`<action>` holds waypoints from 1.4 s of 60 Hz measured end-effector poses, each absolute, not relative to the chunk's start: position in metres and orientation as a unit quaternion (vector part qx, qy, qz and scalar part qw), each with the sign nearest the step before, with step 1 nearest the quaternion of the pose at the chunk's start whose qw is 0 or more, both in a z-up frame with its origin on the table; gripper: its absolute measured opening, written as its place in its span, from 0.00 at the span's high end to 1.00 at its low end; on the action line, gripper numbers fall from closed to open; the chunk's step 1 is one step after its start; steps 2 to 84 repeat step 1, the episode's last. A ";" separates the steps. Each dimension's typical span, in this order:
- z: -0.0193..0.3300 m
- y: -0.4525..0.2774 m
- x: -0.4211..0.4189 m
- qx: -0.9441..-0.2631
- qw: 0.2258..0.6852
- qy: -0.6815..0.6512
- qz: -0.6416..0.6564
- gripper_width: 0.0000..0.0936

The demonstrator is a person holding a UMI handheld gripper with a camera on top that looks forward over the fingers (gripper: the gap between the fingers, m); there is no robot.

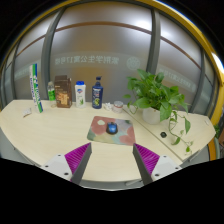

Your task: Arrange mouse

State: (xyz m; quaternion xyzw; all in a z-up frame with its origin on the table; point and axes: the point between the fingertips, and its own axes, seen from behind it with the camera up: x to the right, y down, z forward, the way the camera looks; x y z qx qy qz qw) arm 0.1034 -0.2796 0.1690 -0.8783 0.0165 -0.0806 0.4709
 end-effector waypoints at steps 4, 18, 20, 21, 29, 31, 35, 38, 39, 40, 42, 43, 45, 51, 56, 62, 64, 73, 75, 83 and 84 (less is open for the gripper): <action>0.170 -0.279 0.104 -0.878 0.472 0.017 -0.081 0.09; 0.170 -0.279 0.104 -0.878 0.472 0.017 -0.081 0.09; 0.170 -0.279 0.104 -0.878 0.472 0.017 -0.081 0.09; 0.170 -0.279 0.104 -0.878 0.472 0.017 -0.081 0.09; 0.170 -0.279 0.104 -0.878 0.472 0.017 -0.081 0.09; 0.170 -0.279 0.104 -0.878 0.472 0.017 -0.081 0.09; 0.170 -0.279 0.104 -0.878 0.472 0.017 -0.081 0.09; 0.170 -0.279 0.104 -0.878 0.472 0.017 -0.081 0.09; 0.170 -0.279 0.104 -0.878 0.472 0.017 -0.081 0.09; 0.170 -0.279 0.104 -0.878 0.472 0.017 -0.081 0.09; 0.170 -0.279 0.104 -0.878 0.472 0.017 -0.081 0.09; 0.170 -0.279 0.104 -0.878 0.472 0.017 -0.081 0.09; 0.170 -0.279 0.104 -0.878 0.472 0.017 -0.081 0.09; 0.170 -0.279 0.104 -0.878 0.472 0.017 -0.081 0.09; 0.170 -0.279 0.104 -0.878 0.472 0.017 -0.081 0.09; 0.170 -0.279 0.104 -0.878 0.472 0.017 -0.081 0.09; 0.170 -0.279 0.104 -0.878 0.472 0.017 -0.081 0.09; 0.170 -0.279 0.104 -0.878 0.472 0.017 -0.081 0.09; 0.170 -0.279 0.104 -0.878 0.472 0.017 -0.081 0.09; 0.170 -0.279 0.104 -0.878 0.472 0.017 -0.081 0.09; 0.170 -0.279 0.104 -0.878 0.472 0.017 -0.081 0.09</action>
